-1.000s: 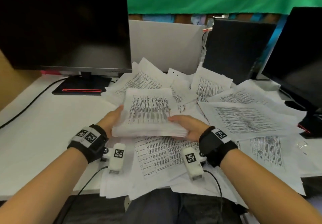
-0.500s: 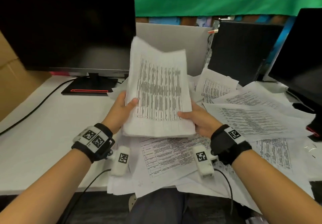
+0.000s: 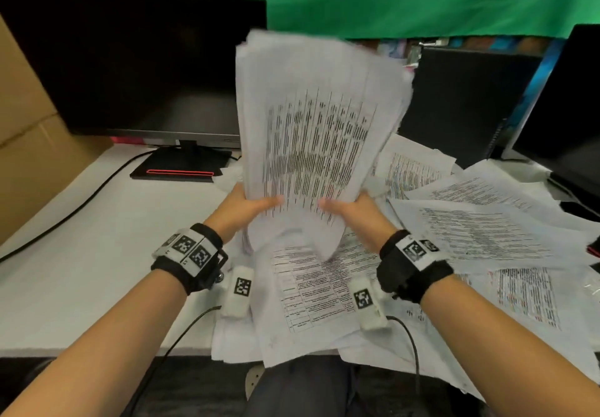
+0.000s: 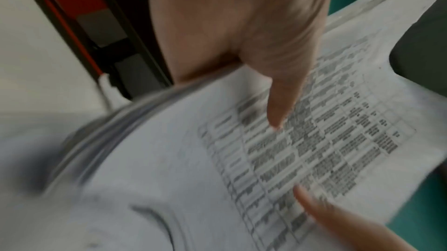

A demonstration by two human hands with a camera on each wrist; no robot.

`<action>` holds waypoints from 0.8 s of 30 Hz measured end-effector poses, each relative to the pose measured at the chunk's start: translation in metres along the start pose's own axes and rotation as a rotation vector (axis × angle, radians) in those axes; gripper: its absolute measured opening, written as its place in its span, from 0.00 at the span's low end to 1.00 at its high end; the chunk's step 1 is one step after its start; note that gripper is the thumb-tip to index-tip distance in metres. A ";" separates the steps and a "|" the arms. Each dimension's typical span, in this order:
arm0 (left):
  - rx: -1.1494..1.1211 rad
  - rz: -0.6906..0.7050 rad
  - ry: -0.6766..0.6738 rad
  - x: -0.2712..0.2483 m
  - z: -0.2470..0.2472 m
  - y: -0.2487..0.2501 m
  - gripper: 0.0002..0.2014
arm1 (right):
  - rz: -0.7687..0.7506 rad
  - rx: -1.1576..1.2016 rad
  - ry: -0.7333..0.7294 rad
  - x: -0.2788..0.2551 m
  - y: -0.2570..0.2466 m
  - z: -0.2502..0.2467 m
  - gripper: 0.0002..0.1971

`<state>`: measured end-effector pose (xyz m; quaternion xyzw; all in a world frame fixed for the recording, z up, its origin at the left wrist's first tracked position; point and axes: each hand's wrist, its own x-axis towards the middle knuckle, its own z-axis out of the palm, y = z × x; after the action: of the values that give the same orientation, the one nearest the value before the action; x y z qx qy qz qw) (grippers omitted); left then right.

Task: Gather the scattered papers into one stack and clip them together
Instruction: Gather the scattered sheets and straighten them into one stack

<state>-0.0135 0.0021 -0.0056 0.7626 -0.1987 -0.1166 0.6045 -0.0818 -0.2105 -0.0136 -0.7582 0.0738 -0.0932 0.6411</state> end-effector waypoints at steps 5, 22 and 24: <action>-0.089 -0.105 0.089 0.006 -0.001 -0.010 0.23 | 0.029 -0.035 0.079 0.014 0.005 0.014 0.21; 0.165 -0.424 0.356 -0.030 -0.165 -0.061 0.09 | 0.082 -1.353 -0.651 0.053 -0.016 0.031 0.34; 0.299 -0.527 0.340 -0.028 -0.198 -0.089 0.15 | 0.139 -1.394 -0.714 0.055 -0.008 0.029 0.34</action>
<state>0.0586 0.2045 -0.0456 0.8763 0.0938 -0.1093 0.4598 -0.0210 -0.1938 -0.0077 -0.9632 -0.0479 0.2643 0.0067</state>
